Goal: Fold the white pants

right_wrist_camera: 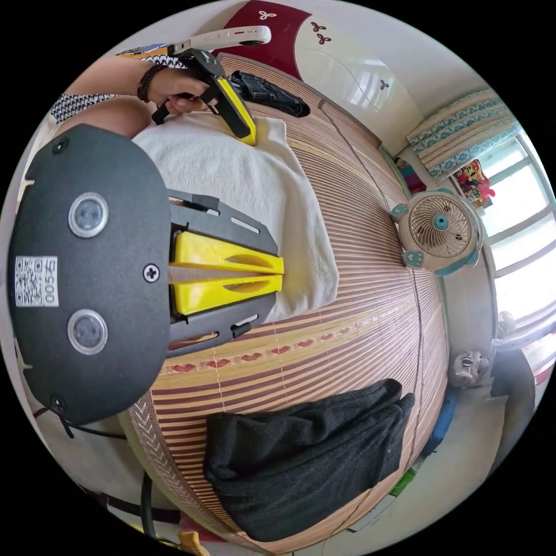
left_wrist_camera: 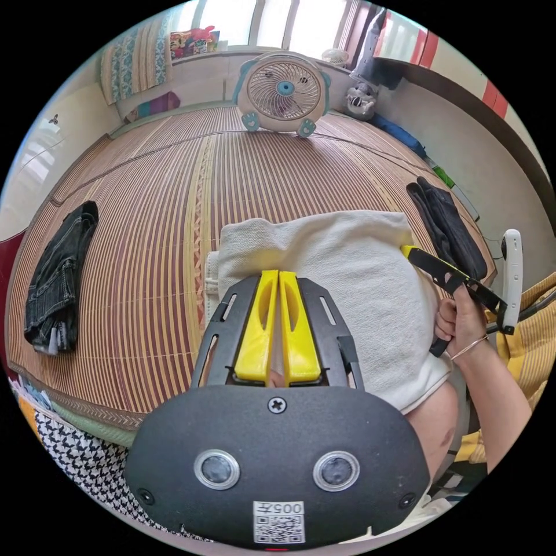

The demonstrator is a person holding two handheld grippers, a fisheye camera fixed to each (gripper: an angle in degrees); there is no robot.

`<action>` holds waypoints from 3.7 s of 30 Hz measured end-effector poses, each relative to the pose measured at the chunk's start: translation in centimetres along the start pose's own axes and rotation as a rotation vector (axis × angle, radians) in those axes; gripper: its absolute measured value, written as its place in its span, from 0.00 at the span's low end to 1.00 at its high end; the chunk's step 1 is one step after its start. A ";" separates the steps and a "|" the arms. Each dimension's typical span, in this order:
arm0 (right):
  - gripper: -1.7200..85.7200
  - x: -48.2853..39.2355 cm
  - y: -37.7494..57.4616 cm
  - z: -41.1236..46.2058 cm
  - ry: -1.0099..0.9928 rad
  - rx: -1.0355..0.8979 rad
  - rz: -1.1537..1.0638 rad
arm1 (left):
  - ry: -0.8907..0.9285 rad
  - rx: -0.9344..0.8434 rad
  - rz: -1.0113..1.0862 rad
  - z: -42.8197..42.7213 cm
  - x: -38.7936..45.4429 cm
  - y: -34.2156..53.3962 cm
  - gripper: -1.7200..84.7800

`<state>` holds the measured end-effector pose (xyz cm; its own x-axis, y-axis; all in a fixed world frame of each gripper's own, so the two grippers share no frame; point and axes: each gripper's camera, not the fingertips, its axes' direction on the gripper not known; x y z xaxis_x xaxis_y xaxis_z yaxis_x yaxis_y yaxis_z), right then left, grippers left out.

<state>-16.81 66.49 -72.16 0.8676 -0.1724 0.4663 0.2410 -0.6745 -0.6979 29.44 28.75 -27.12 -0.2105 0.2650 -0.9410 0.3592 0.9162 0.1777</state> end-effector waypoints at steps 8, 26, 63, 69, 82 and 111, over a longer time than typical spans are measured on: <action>0.00 -0.8 -0.5 0.3 0.037 -0.001 -0.011 | -0.016 -0.012 0.004 1.6 -0.1 -1.0 0.02; 0.01 -5.0 -0.6 1.6 0.203 -0.016 -0.106 | -0.042 -0.038 0.014 3.8 -0.8 -2.6 0.02; 0.01 -6.8 2.6 0.6 0.250 0.047 -0.134 | 0.041 -0.009 -0.009 4.4 -5.1 -2.0 0.01; 0.01 -6.6 2.9 0.4 0.242 0.049 -0.131 | 0.039 -0.007 -0.006 4.3 -5.4 -1.9 0.01; 0.01 -6.4 3.5 0.1 0.231 0.053 -0.129 | 0.092 0.007 -0.025 4.2 -6.7 -1.3 0.01; 0.01 -6.1 4.2 -0.4 0.190 0.055 -0.112 | 0.058 0.020 -0.011 4.0 -5.0 -0.4 0.01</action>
<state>-21.30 64.40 -77.70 0.7379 -0.2342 0.6330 0.3594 -0.6575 -0.6622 34.01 25.82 -23.62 -0.2672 0.2724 -0.9244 0.3741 0.9133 0.1610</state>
